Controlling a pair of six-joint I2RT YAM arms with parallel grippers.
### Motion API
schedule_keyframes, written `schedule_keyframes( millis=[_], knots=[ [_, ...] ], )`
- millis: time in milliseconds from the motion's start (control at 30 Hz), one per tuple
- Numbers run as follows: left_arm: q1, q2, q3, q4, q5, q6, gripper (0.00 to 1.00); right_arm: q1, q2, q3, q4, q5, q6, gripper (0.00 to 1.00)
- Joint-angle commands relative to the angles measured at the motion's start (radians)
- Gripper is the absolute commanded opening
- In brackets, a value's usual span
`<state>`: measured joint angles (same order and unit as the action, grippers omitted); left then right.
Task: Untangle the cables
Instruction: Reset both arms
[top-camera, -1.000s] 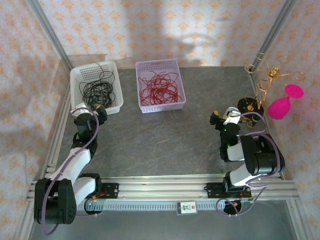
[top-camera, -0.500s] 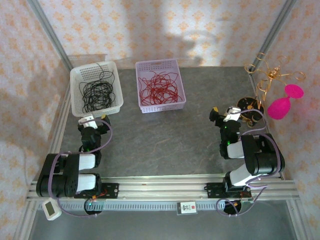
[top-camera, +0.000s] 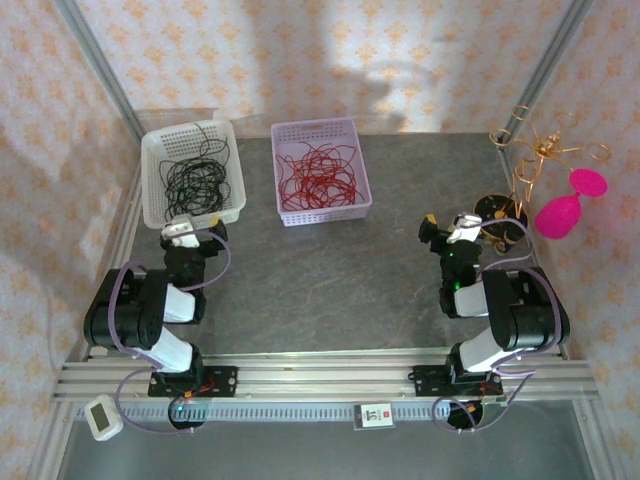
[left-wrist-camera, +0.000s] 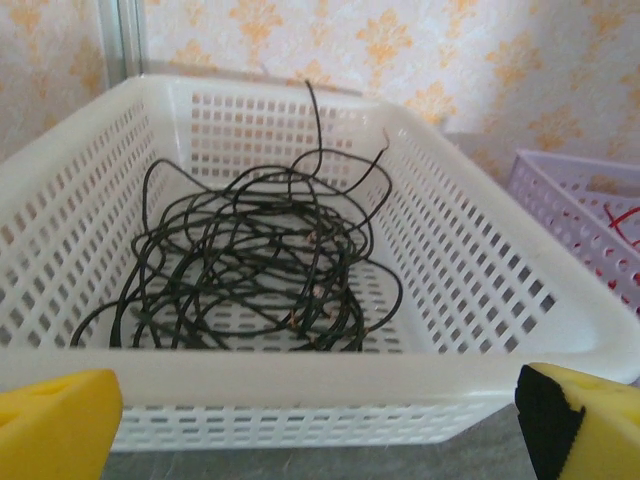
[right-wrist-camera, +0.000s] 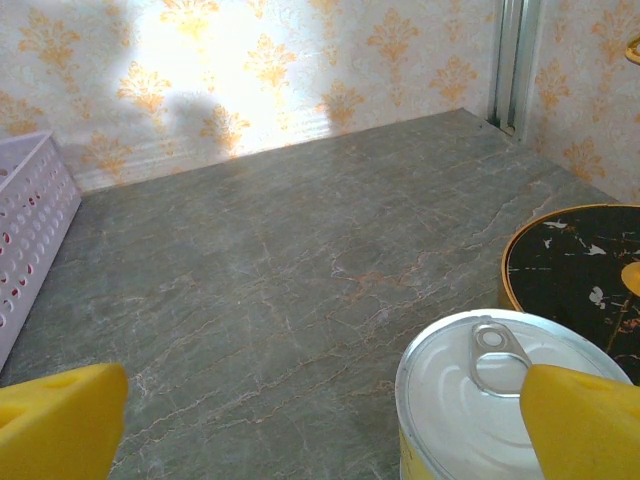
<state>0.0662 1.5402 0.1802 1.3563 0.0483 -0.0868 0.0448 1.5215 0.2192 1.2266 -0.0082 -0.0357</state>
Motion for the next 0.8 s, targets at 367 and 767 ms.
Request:
schedule_keyframes(
  millis=[367, 767],
  knots=[
    [-0.038, -0.008, 0.015, -0.005, 0.057, 0.09, 0.99, -0.006, -0.001, 0.011, 0.011, -0.002, -0.014, 1.0],
    [-0.019, -0.006, 0.017, -0.004, 0.102, 0.082, 0.99, -0.006, -0.001, 0.011, 0.011, -0.002, -0.014, 1.0]
  ],
)
